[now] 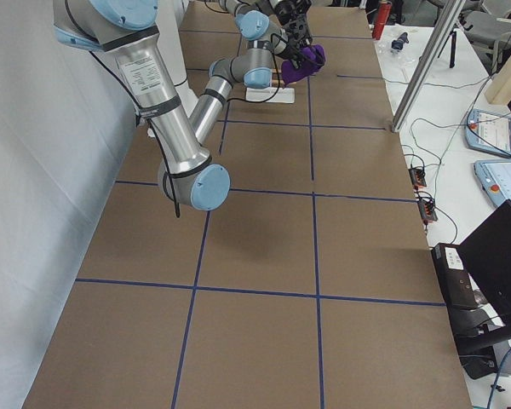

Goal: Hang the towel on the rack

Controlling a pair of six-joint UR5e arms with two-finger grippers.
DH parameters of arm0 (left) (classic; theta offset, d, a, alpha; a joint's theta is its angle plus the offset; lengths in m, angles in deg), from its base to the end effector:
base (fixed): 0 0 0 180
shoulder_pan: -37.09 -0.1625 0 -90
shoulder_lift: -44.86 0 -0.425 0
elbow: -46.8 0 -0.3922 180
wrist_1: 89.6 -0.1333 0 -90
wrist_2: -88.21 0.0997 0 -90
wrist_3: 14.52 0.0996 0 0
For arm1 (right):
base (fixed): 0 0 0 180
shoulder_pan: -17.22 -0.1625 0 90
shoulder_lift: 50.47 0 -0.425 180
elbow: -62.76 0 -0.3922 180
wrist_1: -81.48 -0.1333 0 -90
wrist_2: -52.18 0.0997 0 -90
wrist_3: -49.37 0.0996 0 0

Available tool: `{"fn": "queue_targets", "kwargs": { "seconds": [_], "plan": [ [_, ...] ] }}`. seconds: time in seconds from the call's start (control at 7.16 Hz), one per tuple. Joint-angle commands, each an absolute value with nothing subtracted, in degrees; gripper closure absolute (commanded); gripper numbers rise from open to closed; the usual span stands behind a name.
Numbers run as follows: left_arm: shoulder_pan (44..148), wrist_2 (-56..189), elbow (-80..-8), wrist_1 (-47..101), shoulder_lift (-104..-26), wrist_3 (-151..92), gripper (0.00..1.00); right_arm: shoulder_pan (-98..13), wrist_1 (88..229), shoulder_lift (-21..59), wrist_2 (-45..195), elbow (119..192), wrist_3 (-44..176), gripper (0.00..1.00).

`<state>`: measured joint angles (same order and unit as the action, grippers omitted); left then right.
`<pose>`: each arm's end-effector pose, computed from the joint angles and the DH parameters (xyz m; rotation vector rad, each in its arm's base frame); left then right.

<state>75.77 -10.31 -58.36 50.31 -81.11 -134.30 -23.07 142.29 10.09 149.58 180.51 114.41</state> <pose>0.3735 -0.4509 0.0844 0.0298 1.8201 -0.7300 -0.3235 -0.4322 0.1097 0.7244 -1.3240 0.1174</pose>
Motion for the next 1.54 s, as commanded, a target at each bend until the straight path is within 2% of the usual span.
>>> {"fn": "queue_targets", "kwargs": {
  "seconds": [0.0, 0.28, 0.42, 0.56, 0.84, 1.4],
  "plan": [
    [75.77, -10.31, -58.31, 50.23, -81.61, -134.49, 0.82, -23.03, 142.30, 10.09, 149.56, 180.54, 114.41, 1.00],
    [75.77, -10.40, -58.40, 50.32, -81.70, -134.49, 0.88, -23.03, 142.30, 10.09, 149.65, 180.54, 114.41, 1.00],
    [75.85, -10.40, -58.40, 50.23, -81.70, -134.49, 1.00, -23.03, 142.30, 10.09, 149.65, 180.54, 114.41, 1.00],
    [75.85, -10.40, -58.31, 50.23, -81.70, -134.49, 1.00, -23.03, 142.30, 10.09, 149.65, 180.54, 114.41, 1.00],
    [76.47, -10.66, -58.40, 50.50, -81.70, -134.22, 1.00, -23.03, 142.48, 10.18, 149.65, 181.15, 114.50, 0.01],
    [76.47, -10.66, -58.31, 50.32, -81.70, -134.14, 1.00, -23.12, 142.48, 10.97, 149.82, 181.77, 114.59, 0.00]
  ]
}}
